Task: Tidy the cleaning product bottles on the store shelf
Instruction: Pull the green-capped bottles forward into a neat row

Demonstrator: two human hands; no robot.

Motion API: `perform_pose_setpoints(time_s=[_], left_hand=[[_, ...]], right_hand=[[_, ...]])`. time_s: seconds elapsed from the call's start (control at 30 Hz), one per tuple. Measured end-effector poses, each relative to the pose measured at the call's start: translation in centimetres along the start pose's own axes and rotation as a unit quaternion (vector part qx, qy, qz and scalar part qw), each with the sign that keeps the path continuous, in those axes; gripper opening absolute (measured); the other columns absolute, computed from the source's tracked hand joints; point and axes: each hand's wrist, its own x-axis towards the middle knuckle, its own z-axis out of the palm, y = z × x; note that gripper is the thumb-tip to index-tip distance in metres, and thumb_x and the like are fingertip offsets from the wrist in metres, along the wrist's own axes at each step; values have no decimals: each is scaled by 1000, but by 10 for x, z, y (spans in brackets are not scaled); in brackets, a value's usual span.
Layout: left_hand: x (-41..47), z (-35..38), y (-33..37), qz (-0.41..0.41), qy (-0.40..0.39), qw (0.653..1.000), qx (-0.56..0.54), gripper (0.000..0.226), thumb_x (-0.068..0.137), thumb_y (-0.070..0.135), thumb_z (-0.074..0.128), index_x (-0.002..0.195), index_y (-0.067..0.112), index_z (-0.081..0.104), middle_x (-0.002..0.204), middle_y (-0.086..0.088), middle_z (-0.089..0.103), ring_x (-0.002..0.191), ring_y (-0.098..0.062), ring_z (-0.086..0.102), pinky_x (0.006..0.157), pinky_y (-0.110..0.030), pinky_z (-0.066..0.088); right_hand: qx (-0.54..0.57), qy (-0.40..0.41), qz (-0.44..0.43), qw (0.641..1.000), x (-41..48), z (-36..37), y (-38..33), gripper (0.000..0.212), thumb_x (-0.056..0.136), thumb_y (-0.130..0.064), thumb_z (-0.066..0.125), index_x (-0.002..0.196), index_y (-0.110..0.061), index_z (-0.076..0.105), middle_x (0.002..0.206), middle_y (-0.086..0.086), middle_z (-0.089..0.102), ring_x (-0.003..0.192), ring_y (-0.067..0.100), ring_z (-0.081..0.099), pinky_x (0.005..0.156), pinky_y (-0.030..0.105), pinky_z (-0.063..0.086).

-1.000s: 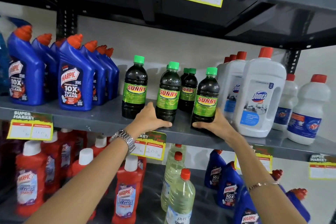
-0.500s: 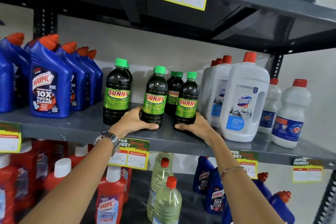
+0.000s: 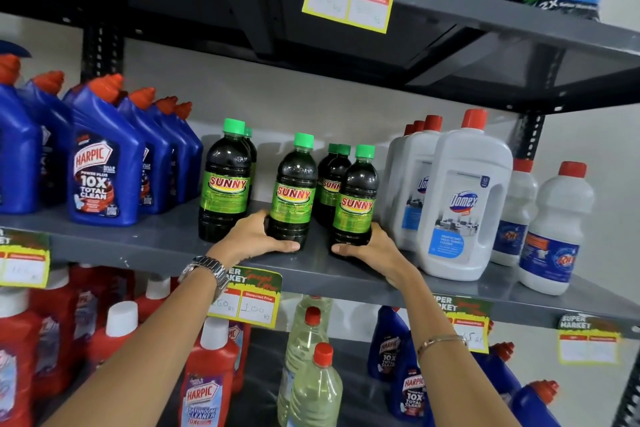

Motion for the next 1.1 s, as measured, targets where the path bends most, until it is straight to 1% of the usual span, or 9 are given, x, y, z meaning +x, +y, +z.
perform_pose_setpoints(time_s=[0.17,0.27,0.4,0.5,0.6,0.67,0.83,0.93,1.1], left_hand=[[-7,0,1,19,47,999,-15,115,62,39,83,146,12,10,149,-9,33,133,-23,35,110,-38,31],[-32,0,-2,84,153,984,-20,96,72,41,74,145,17,17,141,-5,44,125,-18,45,103,-41,40],[-70,-16,-10,167,365,914,63,49,84,44,58,127,25,43,111,9,64,101,-8,60,74,-30,51],[-66,-40,-24,160,423,892,27,63,78,32,70,131,17,40,123,0,56,111,-14,53,87,-38,50],[-45,-58,-35,74,302,950,11,104,65,36,81,143,10,18,143,-11,33,130,-24,36,106,-44,36],[-32,-62,-40,33,200,978,39,117,59,40,84,145,10,10,147,-12,27,133,-26,31,108,-44,31],[-22,-65,-49,24,165,984,58,86,68,37,79,133,10,30,134,-9,47,121,-29,48,97,-42,38],[-23,-71,-50,30,158,986,50,81,68,34,79,130,9,32,132,-10,49,120,-29,48,96,-40,38],[-21,-90,-59,28,151,987,56,78,69,31,79,128,8,32,131,-13,49,119,-30,48,95,-41,38]], right_hand=[[10,5,14,1000,-5,-2,-3,101,46,-52,85,130,-17,41,123,-6,58,116,15,55,101,35,43],[27,84,37,995,-24,0,-10,110,56,-64,74,141,-13,27,136,0,49,126,20,47,105,38,39],[5,342,-91,935,-77,35,-26,61,76,-51,60,124,-15,47,121,5,55,114,21,53,97,44,45],[-51,338,-180,923,-100,68,-49,45,82,-32,62,120,-14,49,110,-3,53,103,12,53,84,30,46],[-122,199,-130,963,-86,90,-73,65,83,-30,64,136,-11,33,126,2,44,117,16,48,80,22,37],[-95,136,-38,985,-70,98,-87,84,81,-35,67,143,-6,19,142,13,34,130,26,38,92,29,37],[-27,104,85,991,-31,95,-95,102,69,-37,78,142,-4,16,146,16,34,131,32,39,105,39,36],[-26,81,91,992,-19,94,-95,87,65,-35,82,130,-8,31,133,10,52,120,28,51,97,37,43],[-27,90,69,993,-10,109,-100,87,64,-35,83,130,-9,33,132,9,54,121,28,52,96,35,42]])
